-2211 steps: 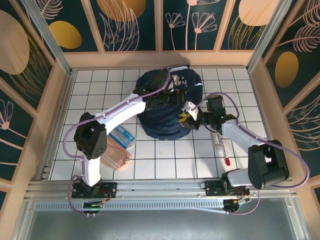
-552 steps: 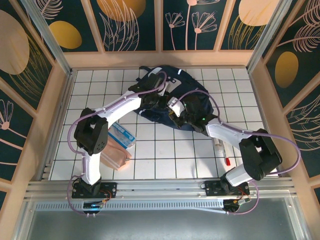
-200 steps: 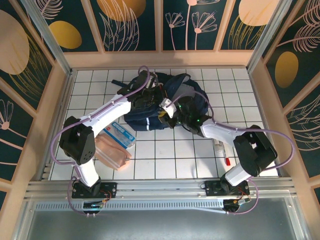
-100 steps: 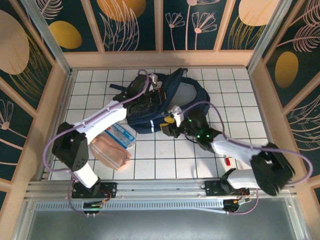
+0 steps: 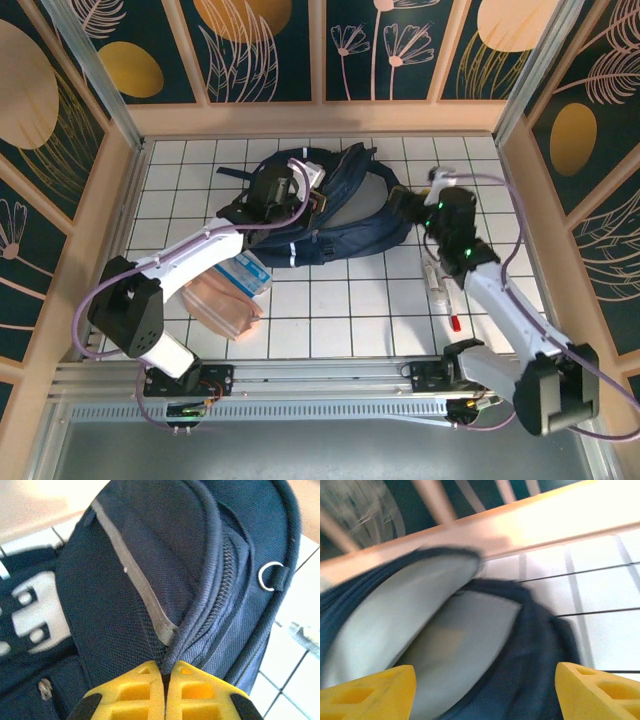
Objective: Pack books, pencil case, and school supplies into a backpack
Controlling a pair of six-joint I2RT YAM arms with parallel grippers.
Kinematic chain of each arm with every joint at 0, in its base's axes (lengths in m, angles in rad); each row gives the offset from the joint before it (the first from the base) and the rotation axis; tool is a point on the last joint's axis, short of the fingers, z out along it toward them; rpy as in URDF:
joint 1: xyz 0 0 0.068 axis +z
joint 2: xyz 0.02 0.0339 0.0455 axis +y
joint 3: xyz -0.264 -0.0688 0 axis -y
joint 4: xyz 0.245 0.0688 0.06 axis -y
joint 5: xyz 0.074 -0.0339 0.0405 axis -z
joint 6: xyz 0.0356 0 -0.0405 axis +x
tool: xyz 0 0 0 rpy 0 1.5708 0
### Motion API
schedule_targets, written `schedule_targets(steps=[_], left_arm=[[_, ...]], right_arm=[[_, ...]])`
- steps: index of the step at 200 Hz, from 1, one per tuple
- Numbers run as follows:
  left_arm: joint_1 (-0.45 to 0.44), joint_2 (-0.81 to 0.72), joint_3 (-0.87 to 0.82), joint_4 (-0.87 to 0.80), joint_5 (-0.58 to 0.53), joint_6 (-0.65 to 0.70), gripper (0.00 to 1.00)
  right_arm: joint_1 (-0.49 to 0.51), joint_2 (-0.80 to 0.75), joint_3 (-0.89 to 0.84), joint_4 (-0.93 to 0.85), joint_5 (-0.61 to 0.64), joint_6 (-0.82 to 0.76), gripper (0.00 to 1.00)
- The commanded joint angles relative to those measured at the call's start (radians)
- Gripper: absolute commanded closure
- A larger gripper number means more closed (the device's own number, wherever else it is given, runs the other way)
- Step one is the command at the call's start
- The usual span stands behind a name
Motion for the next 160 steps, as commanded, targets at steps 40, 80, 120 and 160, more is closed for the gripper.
schedule_targets(steps=[40, 80, 120, 160], left_arm=[[0.031, -0.030, 0.023, 0.236, 0.140, 0.497, 1.00], [0.035, -0.005, 0.012, 0.268, 0.214, 0.514, 1.00], [0.034, -0.029, -0.028, 0.285, 0.185, 0.485, 1.00], [0.035, -0.069, -0.142, 0.390, 0.089, 0.396, 1.00]], right_arm=[[-0.137, 0.297, 0.192, -0.309, -0.215, 0.225, 0.32], [-0.088, 0.391, 0.282, -0.379, -0.194, 0.164, 0.25], [-0.086, 0.489, 0.429, -0.480, -0.120, 0.171, 0.18], [-0.075, 0.674, 0.521, -0.489, -0.188, 0.157, 0.36]])
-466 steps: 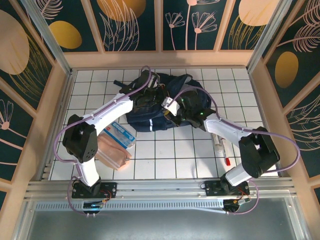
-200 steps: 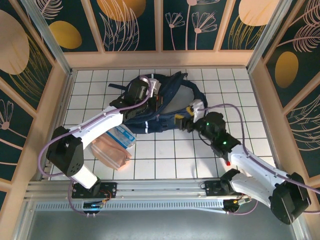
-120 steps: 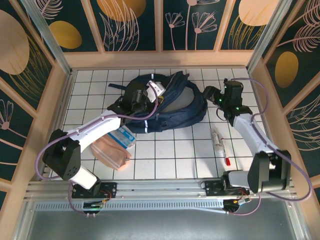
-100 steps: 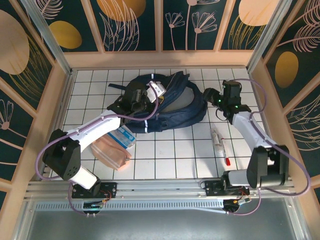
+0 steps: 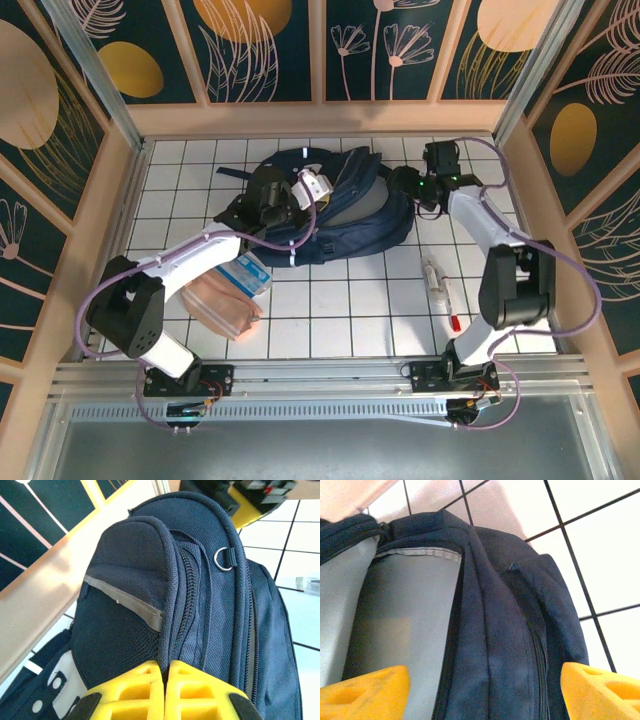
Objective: Pack books, pencil case, and school supplies into a backpack
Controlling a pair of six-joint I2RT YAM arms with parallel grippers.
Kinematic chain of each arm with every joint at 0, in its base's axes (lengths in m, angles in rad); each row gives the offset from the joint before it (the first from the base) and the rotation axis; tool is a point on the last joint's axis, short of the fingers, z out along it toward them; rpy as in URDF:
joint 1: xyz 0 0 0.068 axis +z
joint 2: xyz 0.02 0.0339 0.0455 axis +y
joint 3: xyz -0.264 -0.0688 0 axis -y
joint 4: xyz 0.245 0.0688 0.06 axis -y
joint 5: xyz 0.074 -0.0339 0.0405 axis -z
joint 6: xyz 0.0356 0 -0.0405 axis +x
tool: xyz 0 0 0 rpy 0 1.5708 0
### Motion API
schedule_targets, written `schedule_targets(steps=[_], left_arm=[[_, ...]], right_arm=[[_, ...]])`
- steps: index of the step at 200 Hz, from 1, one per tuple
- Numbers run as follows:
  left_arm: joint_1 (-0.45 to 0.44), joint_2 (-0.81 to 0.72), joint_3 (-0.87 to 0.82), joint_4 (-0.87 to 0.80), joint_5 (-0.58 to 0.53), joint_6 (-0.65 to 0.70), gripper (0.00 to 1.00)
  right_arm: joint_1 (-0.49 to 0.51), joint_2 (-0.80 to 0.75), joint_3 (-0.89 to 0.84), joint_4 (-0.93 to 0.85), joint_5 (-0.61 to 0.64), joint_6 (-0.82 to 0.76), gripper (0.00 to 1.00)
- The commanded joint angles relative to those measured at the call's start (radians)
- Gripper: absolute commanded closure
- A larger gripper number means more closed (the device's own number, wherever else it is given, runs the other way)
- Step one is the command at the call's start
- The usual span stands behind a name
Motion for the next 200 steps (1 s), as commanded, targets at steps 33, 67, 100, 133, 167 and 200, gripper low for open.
schedule_targets(steps=[33, 67, 100, 133, 167, 200], left_arm=[[0.029, -0.023, -0.068, 0.187, -0.127, -0.030, 1.00], [0.125, 0.096, 0.077, 0.178, -0.046, -0.043, 1.00], [0.132, 0.182, 0.192, 0.142, -0.045, -0.029, 1.00], [0.132, 0.062, 0.015, 0.209, -0.036, -0.063, 0.99], [0.132, -0.125, -0.216, 0.120, -0.046, -0.086, 0.58], [0.125, -0.277, -0.314, 0.041, 0.077, -0.140, 0.34]], right_arm=[[0.053, 0.016, -0.113, 0.033, -0.134, 0.139, 0.94], [0.194, -0.176, -0.338, 0.136, -0.011, 0.351, 1.00], [0.413, -0.271, -0.462, 0.209, 0.137, 0.536, 1.00], [0.561, -0.308, -0.540, 0.253, 0.316, 0.684, 0.98], [0.551, -0.366, -0.531, 0.216, 0.322, 0.631, 0.64], [0.439, -0.471, -0.506, 0.138, 0.130, 0.517, 0.48]])
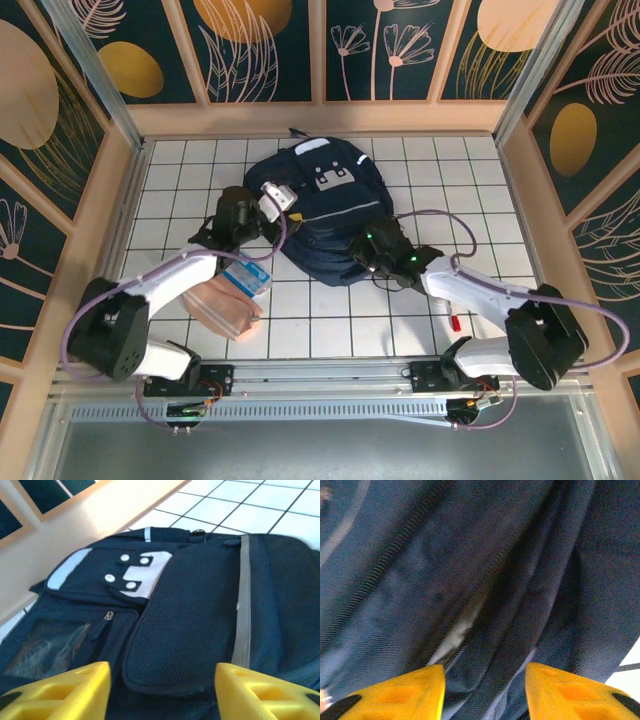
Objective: Pack books, pencil case, and school supplies into a backpack
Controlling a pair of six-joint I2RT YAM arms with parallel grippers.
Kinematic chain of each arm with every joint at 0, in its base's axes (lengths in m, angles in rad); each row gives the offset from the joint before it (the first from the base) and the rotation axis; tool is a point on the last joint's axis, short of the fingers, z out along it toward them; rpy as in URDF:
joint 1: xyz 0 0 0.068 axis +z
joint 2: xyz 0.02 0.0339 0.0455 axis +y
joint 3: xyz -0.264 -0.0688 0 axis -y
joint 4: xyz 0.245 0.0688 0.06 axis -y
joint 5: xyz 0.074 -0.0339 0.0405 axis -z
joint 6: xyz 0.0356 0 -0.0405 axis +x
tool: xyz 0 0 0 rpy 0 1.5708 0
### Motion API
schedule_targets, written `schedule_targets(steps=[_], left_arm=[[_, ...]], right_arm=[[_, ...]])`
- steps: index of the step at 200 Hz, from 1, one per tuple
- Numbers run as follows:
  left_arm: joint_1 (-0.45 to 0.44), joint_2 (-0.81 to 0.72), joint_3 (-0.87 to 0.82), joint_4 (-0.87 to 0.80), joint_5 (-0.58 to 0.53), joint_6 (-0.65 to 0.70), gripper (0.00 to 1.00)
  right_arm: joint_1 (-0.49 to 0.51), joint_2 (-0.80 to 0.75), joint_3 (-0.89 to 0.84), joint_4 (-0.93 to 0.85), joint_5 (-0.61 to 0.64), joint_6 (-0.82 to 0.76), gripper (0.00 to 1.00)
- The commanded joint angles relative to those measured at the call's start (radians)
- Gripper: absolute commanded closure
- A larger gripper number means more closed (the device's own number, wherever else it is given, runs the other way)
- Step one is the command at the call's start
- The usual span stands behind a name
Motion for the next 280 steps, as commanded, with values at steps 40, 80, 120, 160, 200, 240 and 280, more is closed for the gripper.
schedule_targets(steps=[40, 80, 120, 160, 200, 240, 280], left_arm=[[-0.178, -0.039, 0.148, -0.256, -0.022, 0.065, 0.16], [-0.319, 0.148, 0.349, -0.323, -0.091, 0.076, 0.09], [-0.421, 0.319, 0.481, -0.408, -0.219, 0.128, 0.01], [-0.461, 0.432, 0.504, -0.331, -0.556, 0.078, 0.01], [-0.456, 0.543, 0.573, -0.337, -0.878, 0.067, 0.02], [-0.416, 0.523, 0.623, -0.371, -0.849, -0.092, 0.27], [-0.329, 0.499, 0.642, -0.399, -0.870, -0.166, 0.84]], right_arm=[[-0.249, -0.227, -0.005, -0.131, -0.280, -0.025, 0.39], [-0.401, -0.319, -0.006, -0.168, -0.270, -0.057, 0.38], [-0.498, -0.351, 0.006, -0.201, -0.283, -0.089, 0.38], [-0.537, -0.361, 0.009, -0.206, -0.282, -0.101, 0.38], [-0.538, -0.356, -0.009, -0.176, -0.301, -0.080, 0.39], [-0.537, -0.370, -0.024, -0.183, -0.305, -0.078, 0.39], [-0.533, -0.372, -0.049, -0.228, -0.271, -0.107, 0.38]])
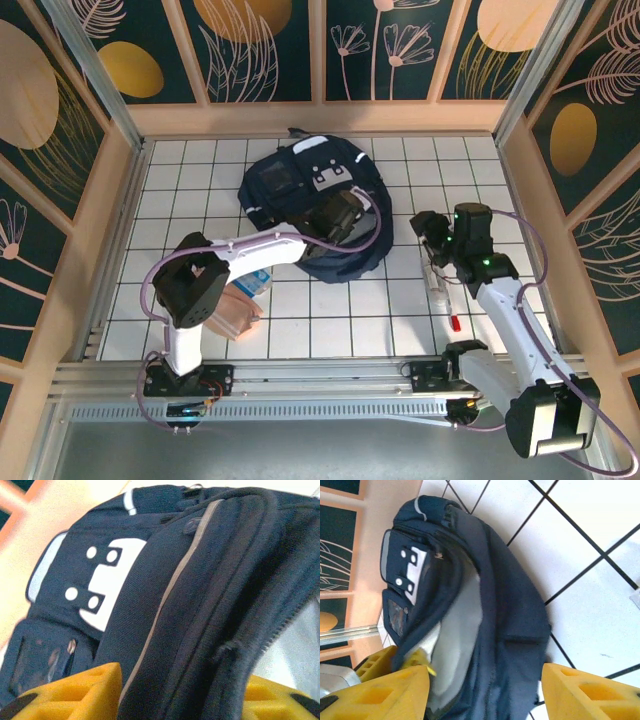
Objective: Pack books, pencil case, and school supplies into a backpack
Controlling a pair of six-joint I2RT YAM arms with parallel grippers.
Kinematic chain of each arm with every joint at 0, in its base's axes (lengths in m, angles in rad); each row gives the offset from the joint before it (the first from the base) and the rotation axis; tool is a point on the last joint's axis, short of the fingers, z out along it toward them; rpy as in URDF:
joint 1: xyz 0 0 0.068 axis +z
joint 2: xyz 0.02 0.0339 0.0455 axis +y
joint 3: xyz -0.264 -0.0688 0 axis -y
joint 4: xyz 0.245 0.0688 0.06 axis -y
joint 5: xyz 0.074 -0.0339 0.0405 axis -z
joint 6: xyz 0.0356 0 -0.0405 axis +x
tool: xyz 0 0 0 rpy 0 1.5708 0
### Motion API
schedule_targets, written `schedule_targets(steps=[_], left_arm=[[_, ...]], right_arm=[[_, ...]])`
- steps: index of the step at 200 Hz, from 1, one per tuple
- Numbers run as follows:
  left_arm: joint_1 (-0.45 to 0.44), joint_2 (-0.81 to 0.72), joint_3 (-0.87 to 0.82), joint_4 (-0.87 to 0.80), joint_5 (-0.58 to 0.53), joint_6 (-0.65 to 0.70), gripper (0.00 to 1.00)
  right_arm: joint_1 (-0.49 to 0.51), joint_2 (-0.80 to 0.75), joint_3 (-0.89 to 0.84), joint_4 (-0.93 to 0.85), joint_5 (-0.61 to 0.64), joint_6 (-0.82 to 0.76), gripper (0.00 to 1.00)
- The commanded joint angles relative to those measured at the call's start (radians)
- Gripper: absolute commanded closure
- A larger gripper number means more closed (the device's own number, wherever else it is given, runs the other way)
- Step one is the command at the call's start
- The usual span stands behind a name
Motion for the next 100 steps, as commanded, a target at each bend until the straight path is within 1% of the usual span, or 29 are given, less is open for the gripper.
schedule_targets(steps=[1, 8, 21, 33, 52, 68, 85, 100], left_arm=[[0.075, -0.041, 0.043, -0.034, -0.095, -0.063, 0.87], [0.080, -0.055, 0.044, -0.029, -0.099, -0.065, 1.00], [0.082, -0.094, 0.029, 0.010, -0.084, -0.059, 1.00], [0.082, -0.138, 0.017, 0.035, -0.054, -0.045, 1.00], [0.086, -0.199, 0.011, 0.050, -0.056, -0.047, 1.00], [0.100, -0.278, -0.028, 0.100, -0.029, -0.045, 1.00], [0.124, -0.338, -0.084, 0.167, 0.011, -0.061, 1.00], [0.154, -0.365, -0.104, 0.178, 0.039, -0.082, 1.00]], right_arm=[[-0.001, -0.019, -0.028, -0.036, 0.022, -0.026, 0.38], [-0.002, -0.011, -0.032, -0.045, 0.031, -0.043, 0.38], [-0.001, 0.017, -0.028, -0.078, 0.053, -0.097, 0.35], [0.004, 0.051, -0.027, -0.094, 0.060, -0.165, 0.31], [0.046, 0.109, -0.030, -0.113, 0.094, -0.257, 0.27], [0.123, 0.169, -0.023, -0.100, 0.100, -0.340, 0.26], [0.259, 0.228, -0.003, -0.038, 0.037, -0.443, 0.26], [0.381, 0.266, 0.005, 0.030, -0.014, -0.519, 0.29]])
